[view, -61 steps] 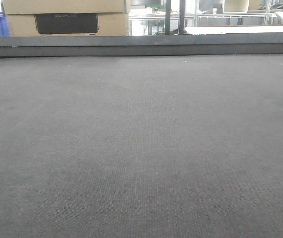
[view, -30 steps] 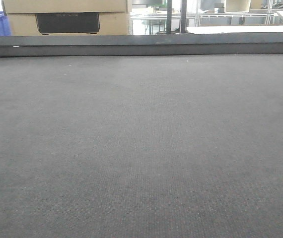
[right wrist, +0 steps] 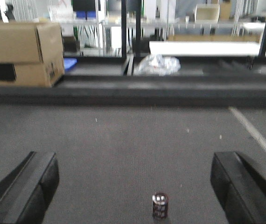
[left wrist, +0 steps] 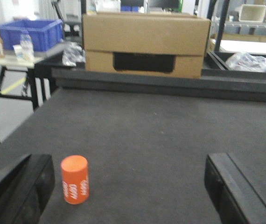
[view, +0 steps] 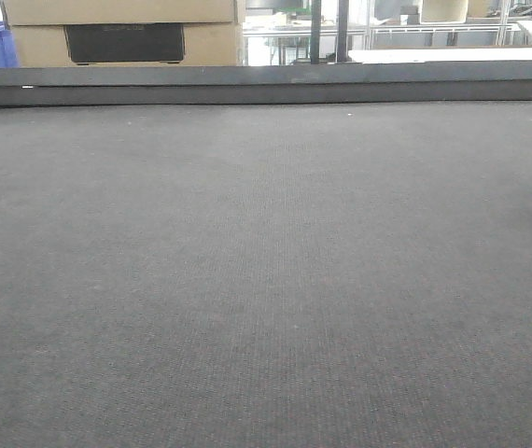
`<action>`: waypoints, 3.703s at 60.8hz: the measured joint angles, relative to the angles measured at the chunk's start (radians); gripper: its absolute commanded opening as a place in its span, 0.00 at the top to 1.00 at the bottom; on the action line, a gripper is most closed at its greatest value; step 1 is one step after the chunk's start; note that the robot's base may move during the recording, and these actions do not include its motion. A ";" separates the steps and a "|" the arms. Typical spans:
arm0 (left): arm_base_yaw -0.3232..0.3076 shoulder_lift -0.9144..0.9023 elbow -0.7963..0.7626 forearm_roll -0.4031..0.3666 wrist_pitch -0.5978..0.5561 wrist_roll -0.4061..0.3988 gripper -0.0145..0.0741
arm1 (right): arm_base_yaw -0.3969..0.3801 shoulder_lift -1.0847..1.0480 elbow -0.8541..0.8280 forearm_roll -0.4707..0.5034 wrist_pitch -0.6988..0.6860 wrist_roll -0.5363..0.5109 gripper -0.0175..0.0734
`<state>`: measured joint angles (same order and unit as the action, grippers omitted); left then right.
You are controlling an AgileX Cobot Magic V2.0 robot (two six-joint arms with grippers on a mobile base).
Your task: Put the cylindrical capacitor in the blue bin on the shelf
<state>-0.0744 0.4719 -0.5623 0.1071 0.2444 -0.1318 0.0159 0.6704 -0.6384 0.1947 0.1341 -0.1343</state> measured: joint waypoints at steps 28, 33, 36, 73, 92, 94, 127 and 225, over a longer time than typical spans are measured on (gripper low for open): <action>-0.034 0.025 0.000 -0.020 0.004 0.000 0.18 | -0.073 0.622 0.091 -0.050 -0.544 0.000 0.18; -0.034 0.025 0.000 -0.020 0.004 0.000 0.18 | -0.091 0.749 0.091 -0.050 -0.713 0.000 0.18; -0.034 0.025 0.000 -0.020 0.004 0.000 0.18 | -0.093 0.804 0.091 -0.050 -0.791 0.000 0.18; -0.034 0.025 0.000 -0.020 -0.002 0.000 0.18 | -0.096 1.283 -0.160 -0.056 -0.993 0.000 0.18; -0.034 0.025 0.000 -0.021 -0.002 0.000 0.18 | -0.096 1.377 -0.231 -0.056 -0.959 0.000 0.21; -0.034 0.025 0.000 -0.021 -0.002 0.000 0.18 | -0.096 1.380 -0.231 -0.056 -0.957 0.000 0.24; -0.034 0.026 0.000 -0.021 -0.002 0.000 0.18 | -0.096 1.330 -0.233 -0.063 -0.901 0.002 0.83; 0.203 1.448 -0.288 -0.120 -0.879 0.000 0.18 | -0.084 0.450 -0.204 -0.064 -0.294 0.002 0.83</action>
<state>0.1287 1.9204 -0.8506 -0.0129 -0.6341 -0.1318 -0.0679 1.1204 -0.8426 0.1305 -0.1600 -0.1325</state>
